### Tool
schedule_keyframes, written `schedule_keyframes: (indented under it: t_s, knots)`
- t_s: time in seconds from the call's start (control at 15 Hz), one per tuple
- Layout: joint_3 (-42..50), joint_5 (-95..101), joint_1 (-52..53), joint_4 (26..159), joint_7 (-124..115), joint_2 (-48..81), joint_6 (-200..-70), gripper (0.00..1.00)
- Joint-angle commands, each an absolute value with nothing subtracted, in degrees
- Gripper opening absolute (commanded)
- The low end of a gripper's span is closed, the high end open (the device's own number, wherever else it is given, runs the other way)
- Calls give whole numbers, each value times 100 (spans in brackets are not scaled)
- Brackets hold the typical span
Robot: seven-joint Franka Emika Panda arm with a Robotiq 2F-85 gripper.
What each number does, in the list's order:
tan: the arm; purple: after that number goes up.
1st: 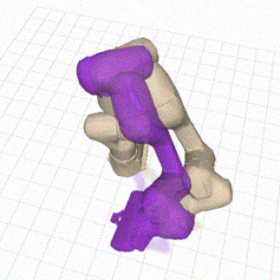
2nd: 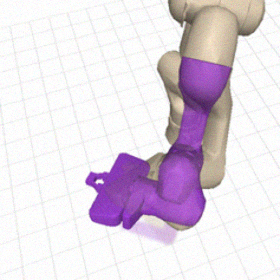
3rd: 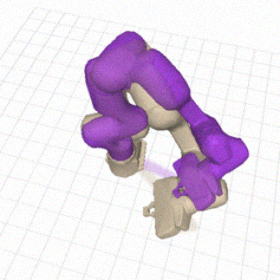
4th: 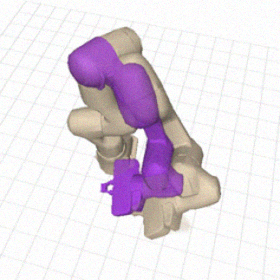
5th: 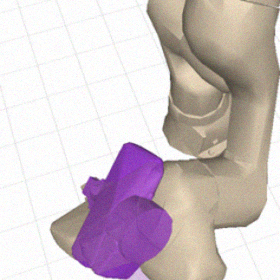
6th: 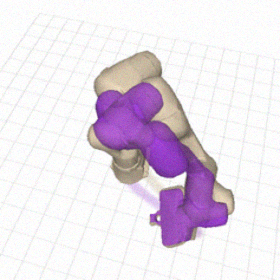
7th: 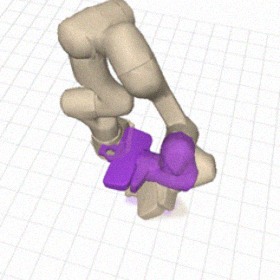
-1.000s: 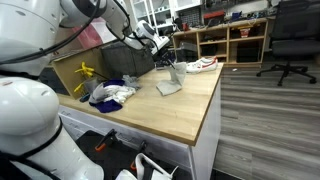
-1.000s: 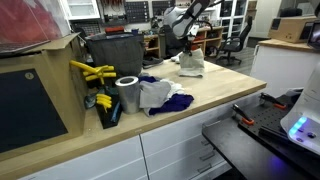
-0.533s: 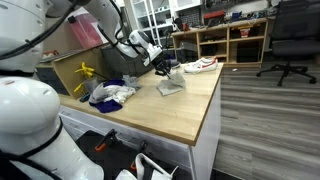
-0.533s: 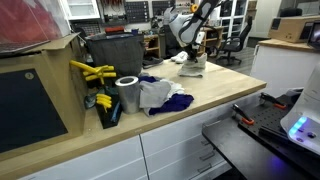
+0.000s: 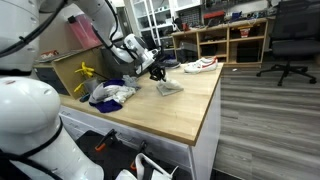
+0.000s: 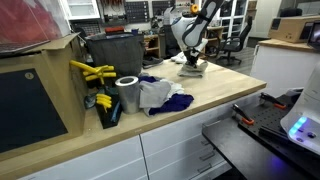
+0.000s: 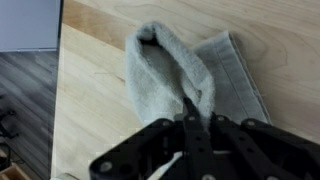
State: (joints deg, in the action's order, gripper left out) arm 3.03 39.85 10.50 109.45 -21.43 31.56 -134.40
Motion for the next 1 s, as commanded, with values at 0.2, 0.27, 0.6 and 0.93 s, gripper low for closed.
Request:
schedule_keyframes:
  t_s: [0.2,0.27,0.6,0.93]
  knots:
    - [572,4036,1364,10904,-3392,3214,-14331,2]
    - [614,4062,1402,10929,-3466,3212,-14372,2]
    - [635,3965,1404,11083,-3316,3114,-14184,55]
    - [314,3179,1145,11174,-2614,2954,-13924,93]
